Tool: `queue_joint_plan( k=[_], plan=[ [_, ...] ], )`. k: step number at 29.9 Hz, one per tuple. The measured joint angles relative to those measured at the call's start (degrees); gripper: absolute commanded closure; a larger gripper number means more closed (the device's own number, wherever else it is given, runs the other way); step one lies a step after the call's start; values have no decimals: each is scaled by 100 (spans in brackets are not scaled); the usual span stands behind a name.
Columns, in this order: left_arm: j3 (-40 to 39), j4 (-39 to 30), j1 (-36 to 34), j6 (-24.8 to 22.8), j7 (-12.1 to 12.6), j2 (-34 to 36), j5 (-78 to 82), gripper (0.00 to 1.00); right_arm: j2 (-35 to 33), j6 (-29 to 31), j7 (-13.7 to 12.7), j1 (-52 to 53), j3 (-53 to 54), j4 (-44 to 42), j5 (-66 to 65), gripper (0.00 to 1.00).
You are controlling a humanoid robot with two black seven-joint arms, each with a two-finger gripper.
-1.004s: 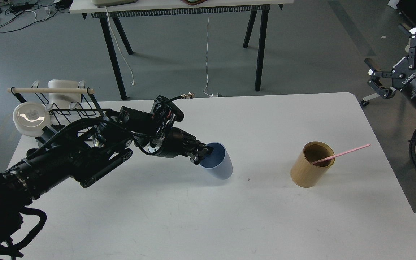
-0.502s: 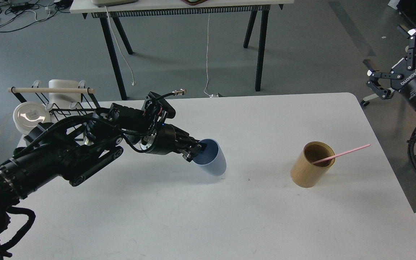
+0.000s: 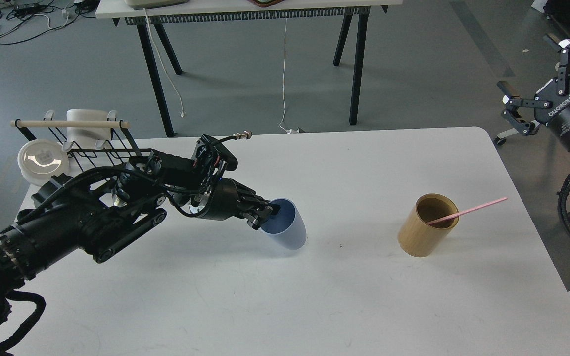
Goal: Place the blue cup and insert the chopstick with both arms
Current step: 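Set the blue cup upright and open the left gripper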
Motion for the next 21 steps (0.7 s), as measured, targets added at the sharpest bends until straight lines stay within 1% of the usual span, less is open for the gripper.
queue_joint_plan(
  k=[8, 21],
  plan=[
    [-7, 86, 31, 0, 0, -64, 0, 94, 4, 0, 0, 0, -2, -17, 1, 1],
    [-40, 415, 15, 0, 0, -155, 0, 94, 13, 0, 0, 0, -8, -14, 2, 1]
  ],
)
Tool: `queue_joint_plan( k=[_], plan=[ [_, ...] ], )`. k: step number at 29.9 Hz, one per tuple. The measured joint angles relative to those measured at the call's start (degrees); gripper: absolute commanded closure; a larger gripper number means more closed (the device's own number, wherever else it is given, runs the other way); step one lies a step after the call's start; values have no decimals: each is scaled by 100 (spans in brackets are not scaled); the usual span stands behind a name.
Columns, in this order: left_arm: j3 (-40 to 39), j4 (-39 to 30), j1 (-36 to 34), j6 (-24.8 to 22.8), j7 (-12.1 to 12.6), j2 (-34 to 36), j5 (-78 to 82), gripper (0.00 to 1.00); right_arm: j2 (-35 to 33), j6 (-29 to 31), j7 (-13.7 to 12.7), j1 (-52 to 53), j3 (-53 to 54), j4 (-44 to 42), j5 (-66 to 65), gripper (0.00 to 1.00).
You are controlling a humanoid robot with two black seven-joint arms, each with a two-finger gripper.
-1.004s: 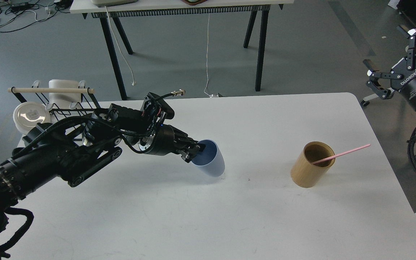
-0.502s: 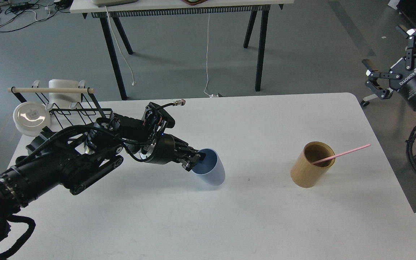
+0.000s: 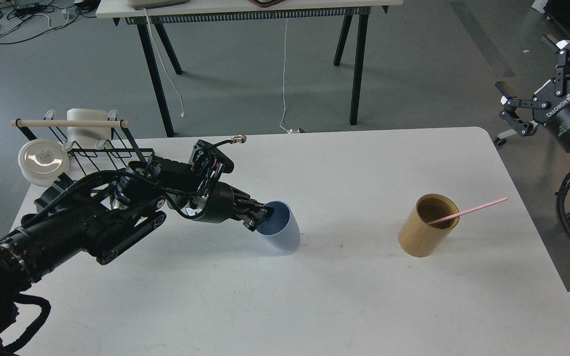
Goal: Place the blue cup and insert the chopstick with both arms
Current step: 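Set the blue cup upright and open the left gripper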
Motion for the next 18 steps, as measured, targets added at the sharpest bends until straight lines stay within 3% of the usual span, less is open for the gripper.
queue_joint_plan(
  k=[18],
  plan=[
    [7, 156, 10, 0, 0, -88, 0, 90, -5, 0, 0, -34, 0, 6, 0, 1]
  ],
)
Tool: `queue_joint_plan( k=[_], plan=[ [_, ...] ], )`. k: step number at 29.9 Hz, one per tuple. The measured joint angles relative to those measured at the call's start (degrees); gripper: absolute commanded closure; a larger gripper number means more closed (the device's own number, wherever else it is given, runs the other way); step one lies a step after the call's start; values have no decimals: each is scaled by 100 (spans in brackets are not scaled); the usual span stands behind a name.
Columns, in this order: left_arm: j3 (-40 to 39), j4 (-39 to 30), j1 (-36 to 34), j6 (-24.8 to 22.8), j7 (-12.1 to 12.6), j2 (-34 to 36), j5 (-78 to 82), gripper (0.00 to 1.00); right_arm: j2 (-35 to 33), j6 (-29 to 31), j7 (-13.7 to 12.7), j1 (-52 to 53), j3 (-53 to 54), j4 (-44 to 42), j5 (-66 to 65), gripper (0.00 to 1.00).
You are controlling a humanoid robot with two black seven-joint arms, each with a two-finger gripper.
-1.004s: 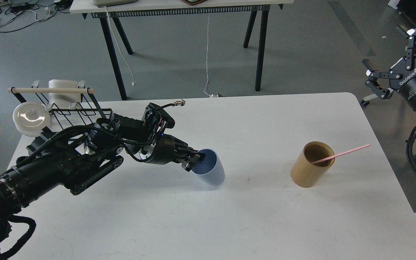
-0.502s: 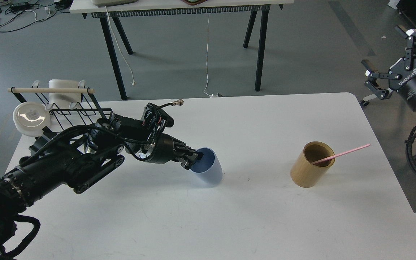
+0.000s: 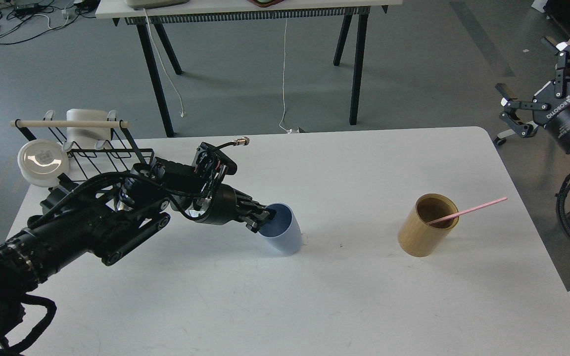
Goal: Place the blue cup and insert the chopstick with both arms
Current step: 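Set the blue cup upright and open the left gripper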
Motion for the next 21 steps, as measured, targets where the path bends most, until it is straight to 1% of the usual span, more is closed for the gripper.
queue_joint_plan(
  k=[13, 21],
  plan=[
    [-32, 0, 0, 0, 0, 4, 0, 83, 20, 0, 0, -10, 0, 0, 0, 1],
    [-63, -15, -17, 0, 0, 12, 0, 82, 40, 0, 0, -10, 7, 0, 0, 1]
  ],
)
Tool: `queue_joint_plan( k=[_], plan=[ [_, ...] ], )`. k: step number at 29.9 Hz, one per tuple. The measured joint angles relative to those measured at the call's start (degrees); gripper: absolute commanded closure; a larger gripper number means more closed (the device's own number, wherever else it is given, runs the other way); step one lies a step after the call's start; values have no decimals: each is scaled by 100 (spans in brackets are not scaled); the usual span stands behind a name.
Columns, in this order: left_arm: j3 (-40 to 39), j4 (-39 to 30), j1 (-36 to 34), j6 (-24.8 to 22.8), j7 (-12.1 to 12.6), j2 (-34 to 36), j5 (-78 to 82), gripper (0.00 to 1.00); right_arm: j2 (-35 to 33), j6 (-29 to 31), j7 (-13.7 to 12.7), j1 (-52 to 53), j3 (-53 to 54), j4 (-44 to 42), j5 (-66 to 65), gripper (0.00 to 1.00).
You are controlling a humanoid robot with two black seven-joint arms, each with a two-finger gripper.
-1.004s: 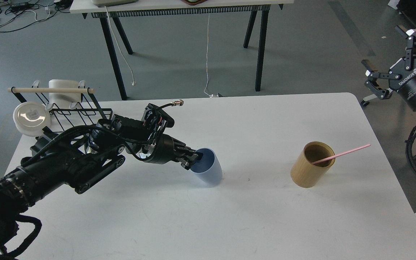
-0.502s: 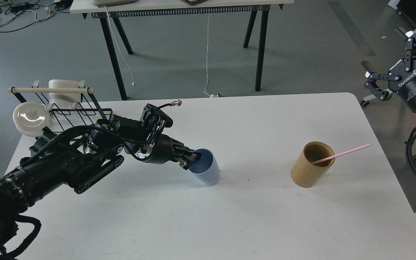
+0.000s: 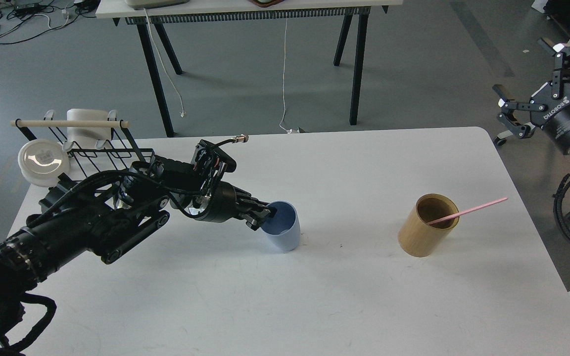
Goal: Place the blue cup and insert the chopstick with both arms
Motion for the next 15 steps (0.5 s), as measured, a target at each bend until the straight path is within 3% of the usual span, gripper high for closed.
queue_joint_plan(
  k=[7, 13, 15],
  plan=[
    [-155, -47, 0, 0, 0, 14, 0, 77, 17, 0, 0, 0, 0, 0, 0, 1],
    [-487, -132, 0, 0, 0, 11, 0, 62, 68, 0, 0, 4, 49, -9, 0, 1],
    [-550, -174, 1, 0, 0, 8, 0, 51, 83, 0, 0, 8, 53, -8, 0, 1]
  ],
)
